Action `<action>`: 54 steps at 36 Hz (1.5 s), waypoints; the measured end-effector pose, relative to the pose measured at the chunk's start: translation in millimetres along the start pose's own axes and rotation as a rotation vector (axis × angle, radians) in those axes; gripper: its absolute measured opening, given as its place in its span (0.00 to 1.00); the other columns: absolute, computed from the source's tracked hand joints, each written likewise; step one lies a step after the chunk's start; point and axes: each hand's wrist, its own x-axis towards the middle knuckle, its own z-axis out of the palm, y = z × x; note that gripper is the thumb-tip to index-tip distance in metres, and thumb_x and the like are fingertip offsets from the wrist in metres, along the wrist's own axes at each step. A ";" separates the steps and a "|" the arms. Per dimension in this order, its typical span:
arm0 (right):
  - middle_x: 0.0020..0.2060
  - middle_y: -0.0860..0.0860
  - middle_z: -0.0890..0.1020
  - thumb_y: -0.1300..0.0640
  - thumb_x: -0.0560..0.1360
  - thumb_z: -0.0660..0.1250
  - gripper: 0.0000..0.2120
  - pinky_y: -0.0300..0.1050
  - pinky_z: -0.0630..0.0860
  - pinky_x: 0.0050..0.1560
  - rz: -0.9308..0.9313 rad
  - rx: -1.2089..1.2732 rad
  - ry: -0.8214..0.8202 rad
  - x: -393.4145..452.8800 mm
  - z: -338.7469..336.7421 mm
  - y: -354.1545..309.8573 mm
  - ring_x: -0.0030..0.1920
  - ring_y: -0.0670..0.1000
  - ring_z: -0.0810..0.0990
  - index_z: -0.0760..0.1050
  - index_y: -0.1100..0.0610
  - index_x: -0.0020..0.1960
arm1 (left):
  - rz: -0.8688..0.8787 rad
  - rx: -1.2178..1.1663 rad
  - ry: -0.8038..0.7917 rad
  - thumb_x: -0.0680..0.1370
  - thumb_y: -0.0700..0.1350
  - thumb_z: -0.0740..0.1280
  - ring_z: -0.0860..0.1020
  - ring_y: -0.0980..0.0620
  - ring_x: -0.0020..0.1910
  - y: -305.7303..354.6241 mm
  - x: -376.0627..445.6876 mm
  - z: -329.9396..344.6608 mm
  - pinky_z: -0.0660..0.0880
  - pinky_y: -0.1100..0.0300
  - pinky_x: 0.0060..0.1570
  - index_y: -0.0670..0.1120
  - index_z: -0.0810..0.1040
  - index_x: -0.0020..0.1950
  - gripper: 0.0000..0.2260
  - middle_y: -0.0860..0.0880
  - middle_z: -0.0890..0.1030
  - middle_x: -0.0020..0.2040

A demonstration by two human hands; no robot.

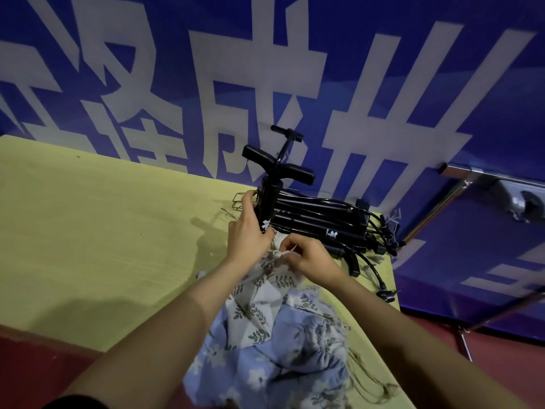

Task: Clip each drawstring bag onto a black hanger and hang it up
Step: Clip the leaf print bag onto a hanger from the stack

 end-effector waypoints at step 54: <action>0.39 0.53 0.82 0.59 0.79 0.63 0.05 0.41 0.80 0.46 -0.144 0.492 0.542 6.5 -63.6 -85.4 0.42 0.50 0.81 0.78 0.57 0.49 | 0.462 0.867 0.242 0.69 0.53 0.74 0.79 0.43 0.36 82.3 37.0 -79.5 0.73 0.54 0.42 0.48 0.80 0.54 0.16 0.45 0.79 0.36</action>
